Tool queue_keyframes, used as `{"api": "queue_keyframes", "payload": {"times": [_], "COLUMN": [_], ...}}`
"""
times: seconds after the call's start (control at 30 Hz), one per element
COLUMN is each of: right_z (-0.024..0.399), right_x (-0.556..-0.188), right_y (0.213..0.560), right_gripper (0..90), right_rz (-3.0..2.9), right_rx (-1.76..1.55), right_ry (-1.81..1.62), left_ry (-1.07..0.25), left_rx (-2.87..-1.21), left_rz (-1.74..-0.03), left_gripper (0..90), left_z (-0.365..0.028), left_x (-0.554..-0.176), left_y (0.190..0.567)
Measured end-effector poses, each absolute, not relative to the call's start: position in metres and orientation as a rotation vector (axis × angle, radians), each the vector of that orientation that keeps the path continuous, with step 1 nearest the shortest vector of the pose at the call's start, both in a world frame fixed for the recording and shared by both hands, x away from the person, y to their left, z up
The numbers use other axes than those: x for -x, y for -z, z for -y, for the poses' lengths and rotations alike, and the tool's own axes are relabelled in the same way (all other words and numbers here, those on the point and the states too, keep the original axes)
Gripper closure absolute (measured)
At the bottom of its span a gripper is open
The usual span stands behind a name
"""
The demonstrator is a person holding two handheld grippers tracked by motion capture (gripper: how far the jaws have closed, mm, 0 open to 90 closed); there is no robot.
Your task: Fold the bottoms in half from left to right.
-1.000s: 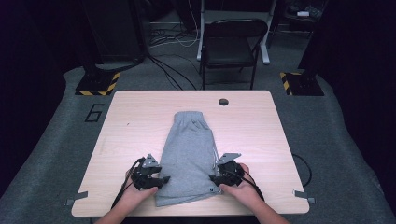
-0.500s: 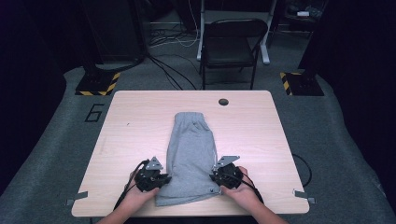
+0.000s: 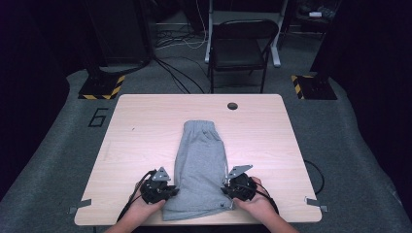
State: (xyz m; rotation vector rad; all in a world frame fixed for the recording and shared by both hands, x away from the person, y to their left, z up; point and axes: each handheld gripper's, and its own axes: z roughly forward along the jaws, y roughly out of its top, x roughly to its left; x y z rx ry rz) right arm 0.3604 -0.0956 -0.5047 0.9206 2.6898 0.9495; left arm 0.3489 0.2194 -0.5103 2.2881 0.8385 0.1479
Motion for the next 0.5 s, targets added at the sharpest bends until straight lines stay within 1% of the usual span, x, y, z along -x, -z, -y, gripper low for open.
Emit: {"api": "queue_keyframes", "payload": {"times": [0.1,0.13,0.2,0.3,0.5], "right_z": [0.097,0.097,0.097,0.101,0.104], "right_x": [-0.361,-0.361,-0.362,-0.366,-0.372], "right_y": [0.505,0.505,0.504,0.500,0.488], "right_gripper": [80.5,78.8,69.9,63.7,59.6], "right_rz": [-2.703,-2.704,-2.694,-2.676,-2.642], "right_rx": [-0.886,-0.888,-0.929,-0.963,-1.004], "right_ry": [-0.940,-0.940,-0.955,-0.984,-1.033], "left_ry": [-0.141,-0.137,-0.144,-0.154,-0.178], "left_rx": [-2.285,-2.280,-2.281,-2.264,-2.256], "left_rz": [-0.839,-0.850,-0.859,-0.877,-0.860], "left_gripper": [81.6,80.4,74.1,68.0,60.9], "left_z": [-0.220,-0.220,-0.222,-0.221,-0.216], "left_x": [-0.349,-0.349,-0.351,-0.357,-0.366], "left_y": [0.510,0.510,0.509,0.507,0.500]}}
